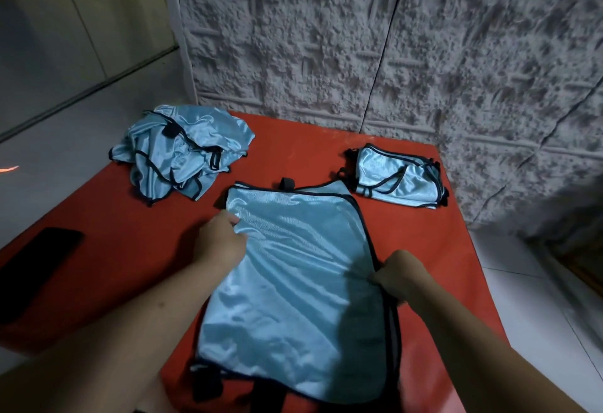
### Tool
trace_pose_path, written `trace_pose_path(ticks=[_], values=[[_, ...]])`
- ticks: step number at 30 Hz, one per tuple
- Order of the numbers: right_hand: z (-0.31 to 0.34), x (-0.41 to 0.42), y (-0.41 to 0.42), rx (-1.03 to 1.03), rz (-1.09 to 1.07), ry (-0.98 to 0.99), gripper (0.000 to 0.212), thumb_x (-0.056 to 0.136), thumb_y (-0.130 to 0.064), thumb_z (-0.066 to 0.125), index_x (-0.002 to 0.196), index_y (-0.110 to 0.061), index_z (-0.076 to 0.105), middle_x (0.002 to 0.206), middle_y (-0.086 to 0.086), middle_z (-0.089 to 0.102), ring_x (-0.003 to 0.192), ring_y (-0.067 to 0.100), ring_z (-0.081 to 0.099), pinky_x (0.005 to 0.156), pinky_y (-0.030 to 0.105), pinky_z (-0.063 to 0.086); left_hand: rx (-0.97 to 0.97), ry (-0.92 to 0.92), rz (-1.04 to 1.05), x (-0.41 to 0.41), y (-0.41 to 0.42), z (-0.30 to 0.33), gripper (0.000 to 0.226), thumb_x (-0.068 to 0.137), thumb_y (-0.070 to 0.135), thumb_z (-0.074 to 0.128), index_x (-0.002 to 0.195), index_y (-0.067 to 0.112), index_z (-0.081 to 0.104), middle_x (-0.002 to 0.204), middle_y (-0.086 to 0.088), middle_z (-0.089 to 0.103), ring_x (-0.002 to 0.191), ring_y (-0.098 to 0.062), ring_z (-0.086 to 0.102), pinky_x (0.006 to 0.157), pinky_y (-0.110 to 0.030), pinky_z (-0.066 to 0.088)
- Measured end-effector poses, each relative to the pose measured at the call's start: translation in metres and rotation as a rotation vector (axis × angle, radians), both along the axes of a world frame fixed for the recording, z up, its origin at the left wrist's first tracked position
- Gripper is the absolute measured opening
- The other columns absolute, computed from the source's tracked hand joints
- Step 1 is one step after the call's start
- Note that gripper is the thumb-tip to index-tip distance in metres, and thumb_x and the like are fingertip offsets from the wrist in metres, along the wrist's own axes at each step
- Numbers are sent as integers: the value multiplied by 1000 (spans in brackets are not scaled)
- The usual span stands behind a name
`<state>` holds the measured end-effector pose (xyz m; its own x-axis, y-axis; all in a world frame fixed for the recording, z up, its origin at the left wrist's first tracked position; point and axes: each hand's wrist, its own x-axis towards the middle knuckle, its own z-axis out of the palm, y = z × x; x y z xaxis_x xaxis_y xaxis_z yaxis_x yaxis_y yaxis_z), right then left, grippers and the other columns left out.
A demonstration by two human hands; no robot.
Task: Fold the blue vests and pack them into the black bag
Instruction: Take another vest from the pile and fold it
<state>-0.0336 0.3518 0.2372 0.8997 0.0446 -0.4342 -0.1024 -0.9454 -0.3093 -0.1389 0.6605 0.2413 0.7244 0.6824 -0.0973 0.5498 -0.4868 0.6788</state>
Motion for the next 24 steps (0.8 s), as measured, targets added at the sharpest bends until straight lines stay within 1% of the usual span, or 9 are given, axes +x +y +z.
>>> trace_pose_path(ticks=[3,6,8,12,14,16,18,21,24], values=[[9,-11,-2,65,-33,64,46,84,-46,75,78,-1,64,60,9,60,53,28,61,50,27,47,4,47,-32,-6,-1,7,34,90,20,74,120,18,59,103,-4,65,87,-28,67,73,-36,59],[23,-27,-10,161,-111,238,56,82,-51,78,78,2,62,57,17,60,46,28,60,47,34,54,6,175,-76,-31,-11,9,39,86,31,78,109,20,48,92,0,62,82,-25,65,66,-32,53],[33,-37,-20,114,-22,385,50,79,-49,82,83,-3,62,64,13,61,49,24,59,52,33,55,35,258,-95,-51,-17,8,44,87,41,75,107,17,44,102,-4,64,87,-27,65,68,-33,52],[39,-64,-25,4,118,523,35,82,-37,83,79,-10,62,65,5,61,51,16,59,54,28,54,97,430,-121,-83,-29,12,65,87,50,71,130,9,46,129,-10,62,112,-30,64,81,-31,50],[33,-75,-21,-36,129,474,27,85,-26,80,76,-9,60,65,7,61,50,16,57,52,29,53,97,506,-150,-96,-36,13,63,86,45,72,132,9,50,133,-9,61,116,-28,63,85,-29,50],[28,-82,-19,-35,105,378,21,86,-17,76,78,-4,62,73,17,69,49,20,59,48,29,53,109,543,-145,-107,-42,15,55,87,31,69,133,9,50,134,-9,61,117,-28,63,86,-29,50],[30,-88,-21,59,58,252,14,84,-12,74,78,-4,64,74,19,69,44,19,59,42,27,48,73,539,-110,-116,-48,18,55,86,20,65,135,8,44,135,-12,59,116,-29,63,86,-30,52],[35,-96,-31,298,-75,121,7,79,-6,69,76,1,69,63,14,61,50,23,58,49,28,46,-92,456,-90,-132,-56,26,57,83,19,70,132,8,43,130,-13,59,110,-29,64,87,-31,55],[37,-107,-37,462,-195,91,13,84,-9,68,87,3,70,73,16,67,63,29,64,57,37,50,-335,389,-117,-151,-63,26,68,65,27,76,123,15,43,118,-10,63,97,-26,69,80,-41,62]])
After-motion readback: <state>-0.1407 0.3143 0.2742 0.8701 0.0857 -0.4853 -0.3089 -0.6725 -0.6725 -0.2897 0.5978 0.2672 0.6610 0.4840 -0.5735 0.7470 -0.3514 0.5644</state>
